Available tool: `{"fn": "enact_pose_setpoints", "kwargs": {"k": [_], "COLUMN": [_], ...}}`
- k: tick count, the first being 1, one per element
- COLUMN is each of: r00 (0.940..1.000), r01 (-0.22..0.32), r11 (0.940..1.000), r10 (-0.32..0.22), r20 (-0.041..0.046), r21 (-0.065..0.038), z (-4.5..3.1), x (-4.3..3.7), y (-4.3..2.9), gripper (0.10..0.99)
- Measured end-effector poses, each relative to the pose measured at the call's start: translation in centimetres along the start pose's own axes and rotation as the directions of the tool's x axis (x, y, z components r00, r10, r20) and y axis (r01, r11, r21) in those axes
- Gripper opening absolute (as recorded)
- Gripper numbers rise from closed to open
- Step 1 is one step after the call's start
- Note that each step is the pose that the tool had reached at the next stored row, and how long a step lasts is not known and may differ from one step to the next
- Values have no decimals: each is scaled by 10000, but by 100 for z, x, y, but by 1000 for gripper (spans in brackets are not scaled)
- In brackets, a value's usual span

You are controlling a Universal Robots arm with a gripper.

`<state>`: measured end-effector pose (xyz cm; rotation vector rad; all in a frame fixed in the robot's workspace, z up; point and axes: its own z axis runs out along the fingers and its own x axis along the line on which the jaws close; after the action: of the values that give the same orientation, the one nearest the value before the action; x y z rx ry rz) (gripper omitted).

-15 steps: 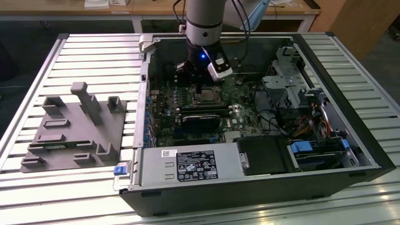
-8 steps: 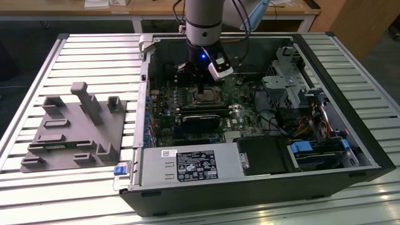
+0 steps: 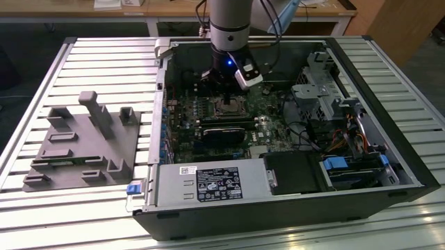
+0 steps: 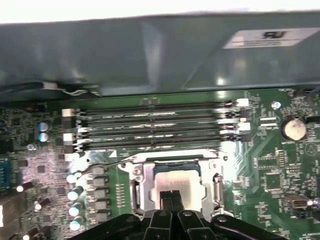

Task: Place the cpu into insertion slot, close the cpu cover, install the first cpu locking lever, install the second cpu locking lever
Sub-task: 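Close the cpu cover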

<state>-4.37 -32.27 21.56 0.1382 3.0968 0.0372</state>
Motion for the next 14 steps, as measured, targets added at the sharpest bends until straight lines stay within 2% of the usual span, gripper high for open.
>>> {"fn": "enact_pose_setpoints", "kwargs": {"k": [4,8,14], "r00": [10000,10000,10000], "r01": [-32,-35,-34], "r11": [10000,10000,10000], "r10": [32,35,34], "r20": [0,0,0], "r21": [3,3,3], "z": [5,-3,-104], "x": [-82,-90,-94], "y": [7,8,10], "gripper": [106,106,106]}}
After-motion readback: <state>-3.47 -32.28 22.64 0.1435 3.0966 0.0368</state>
